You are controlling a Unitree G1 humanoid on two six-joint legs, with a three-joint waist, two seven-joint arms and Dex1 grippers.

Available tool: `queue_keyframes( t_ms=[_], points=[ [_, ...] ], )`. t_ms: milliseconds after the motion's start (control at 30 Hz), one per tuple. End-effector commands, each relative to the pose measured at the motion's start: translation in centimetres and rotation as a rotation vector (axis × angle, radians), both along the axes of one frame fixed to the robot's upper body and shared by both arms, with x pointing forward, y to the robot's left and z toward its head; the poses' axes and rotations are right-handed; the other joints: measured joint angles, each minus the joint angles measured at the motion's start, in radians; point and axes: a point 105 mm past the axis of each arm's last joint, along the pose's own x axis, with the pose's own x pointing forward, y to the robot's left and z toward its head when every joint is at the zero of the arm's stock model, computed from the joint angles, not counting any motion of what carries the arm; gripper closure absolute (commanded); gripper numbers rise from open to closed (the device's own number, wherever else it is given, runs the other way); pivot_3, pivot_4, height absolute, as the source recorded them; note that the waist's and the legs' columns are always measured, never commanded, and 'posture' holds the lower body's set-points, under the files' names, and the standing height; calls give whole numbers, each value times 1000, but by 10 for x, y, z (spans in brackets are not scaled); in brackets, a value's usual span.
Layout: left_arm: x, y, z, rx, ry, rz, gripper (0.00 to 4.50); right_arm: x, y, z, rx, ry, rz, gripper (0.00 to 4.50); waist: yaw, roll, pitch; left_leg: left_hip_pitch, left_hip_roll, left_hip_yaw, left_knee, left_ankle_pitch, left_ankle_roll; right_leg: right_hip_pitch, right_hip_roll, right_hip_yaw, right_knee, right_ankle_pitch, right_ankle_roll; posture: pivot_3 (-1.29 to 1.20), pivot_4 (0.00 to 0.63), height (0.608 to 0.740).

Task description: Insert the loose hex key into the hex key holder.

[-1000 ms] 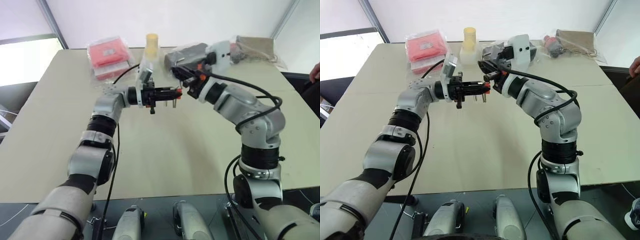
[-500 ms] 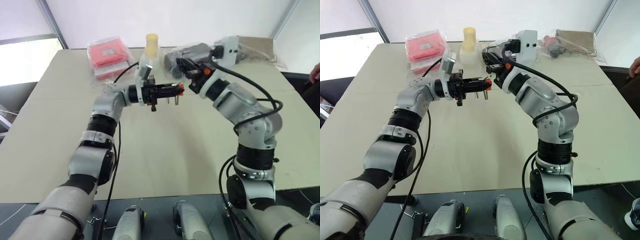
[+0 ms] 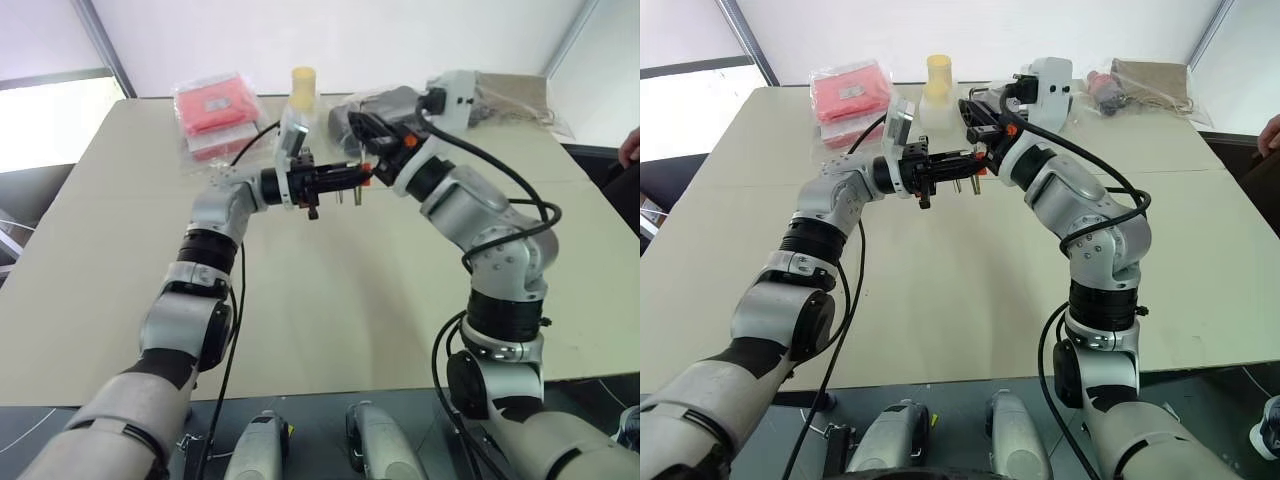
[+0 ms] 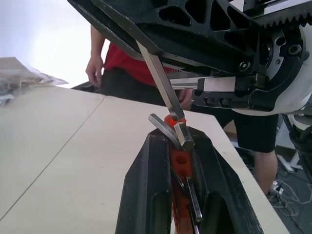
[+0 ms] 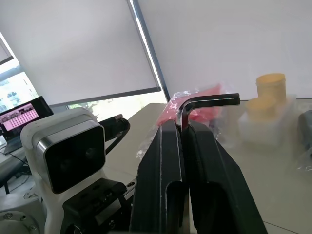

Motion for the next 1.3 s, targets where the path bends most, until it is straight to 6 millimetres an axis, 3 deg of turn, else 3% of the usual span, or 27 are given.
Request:
queue_keyframes(
  t_ms=[33,967,1300],
  points=[
    [-2,3,22,-67,-41,-8,4500,-8,-3,16,21,-72,4,4479,0,0,0,0,0,0,0,0,0,0,0,0,0,0,0,0,150,740],
    [-1,9,33,-145,40,-19,4500,-12,-14,3,-30,-114,6,4479,0,0,0,0,0,0,0,0,0,0,0,0,0,0,0,0,150,740],
    [1,10,33,-83,-31,-5,4500,-17,-14,-8,-103,-83,63,4479,0,0,0,0,0,0,0,0,0,0,0,0,0,0,0,0,150,740]
  ],
)
